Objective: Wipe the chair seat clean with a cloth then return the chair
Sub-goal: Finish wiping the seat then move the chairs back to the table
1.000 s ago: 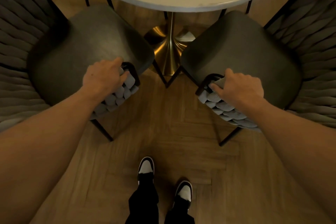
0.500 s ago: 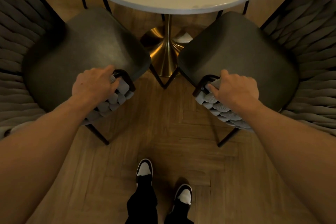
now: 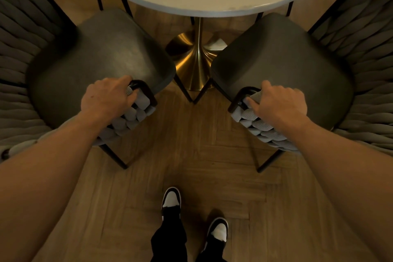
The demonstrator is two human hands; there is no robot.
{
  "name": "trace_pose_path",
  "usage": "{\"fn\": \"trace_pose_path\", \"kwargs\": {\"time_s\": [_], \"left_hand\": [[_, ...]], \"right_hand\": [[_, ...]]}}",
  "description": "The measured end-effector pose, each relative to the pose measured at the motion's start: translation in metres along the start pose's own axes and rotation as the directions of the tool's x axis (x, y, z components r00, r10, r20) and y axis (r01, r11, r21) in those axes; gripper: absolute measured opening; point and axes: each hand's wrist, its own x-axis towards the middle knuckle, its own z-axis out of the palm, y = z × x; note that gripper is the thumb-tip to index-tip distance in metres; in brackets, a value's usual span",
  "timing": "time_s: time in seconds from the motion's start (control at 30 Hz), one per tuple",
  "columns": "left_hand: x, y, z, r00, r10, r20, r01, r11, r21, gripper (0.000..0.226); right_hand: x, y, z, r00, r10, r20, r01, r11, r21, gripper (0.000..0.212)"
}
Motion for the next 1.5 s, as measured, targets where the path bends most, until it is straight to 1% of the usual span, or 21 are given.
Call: {"fn": "trace_pose_path", "kwargs": {"time_s": [0.2, 0.37, 0.77, 0.93, 1.2, 1.27, 1.33, 1.37, 1.4, 1.43, 1.5], "left_hand": [[-0.002, -0.002, 0.003, 1.0, -0.002, 0.004, 0.002, 1.0, 0.0, 0.03], [-0.002, -0.001, 0.003, 1.0, 0.004, -0.005, -0.004, 1.0, -0.006, 0.027], [0.006, 0.004, 0.002, 1.0, -0.016, 0.001, 0.016, 1.0, -0.016, 0.032], [0.005, 0.002, 0.004, 1.0, 0.006, -0.009, -0.006, 0.999, -0.031, 0.034], [0.004, 0.0, 0.005, 1.0, 0.026, -0.006, -0.026, 0.999, -0.04, 0.036], [0.003, 0.0, 0.003, 0.999, 0.024, 0.028, -0.023, 1.0, -0.021, 0.037], [0.002, 0.0, -0.001, 0.992, 0.01, 0.123, -0.006, 0.999, -0.033, 0.04], [0.001, 0.0, -0.004, 0.985, 0.012, 0.174, -0.002, 0.998, -0.059, 0.045], [-0.002, 0.001, -0.008, 0.98, 0.026, 0.196, -0.007, 0.995, -0.096, 0.052], [-0.007, 0.005, -0.013, 0.984, 0.039, 0.173, -0.016, 0.991, -0.132, 0.057], [-0.025, 0.015, -0.023, 0.998, 0.03, 0.06, -0.017, 0.98, -0.198, 0.055]], "right_hand": [[0.004, -0.005, 0.0, 1.0, -0.021, -0.023, 0.022, 1.0, 0.018, 0.044], [0.01, -0.007, -0.002, 0.999, -0.014, -0.037, 0.015, 1.0, 0.02, 0.047], [0.008, -0.009, -0.008, 1.0, -0.014, -0.015, 0.015, 0.999, 0.037, 0.045], [0.009, -0.01, -0.009, 1.0, 0.001, 0.008, -0.002, 0.999, 0.042, 0.043], [0.01, -0.009, -0.01, 0.999, 0.022, 0.036, -0.023, 0.999, 0.036, 0.047], [0.007, -0.01, -0.011, 0.998, 0.027, 0.048, -0.03, 0.998, 0.047, 0.047], [0.004, -0.009, -0.015, 0.997, 0.027, 0.073, -0.033, 0.996, 0.082, 0.049], [0.003, -0.009, -0.019, 0.994, 0.029, 0.101, -0.04, 0.993, 0.114, 0.05], [0.001, -0.008, -0.024, 0.99, 0.032, 0.139, -0.053, 0.988, 0.147, 0.052], [-0.001, -0.006, -0.029, 0.984, 0.033, 0.173, -0.064, 0.982, 0.177, 0.054], [-0.012, -0.001, -0.038, 0.982, 0.027, 0.188, -0.07, 0.971, 0.229, 0.054]]}}
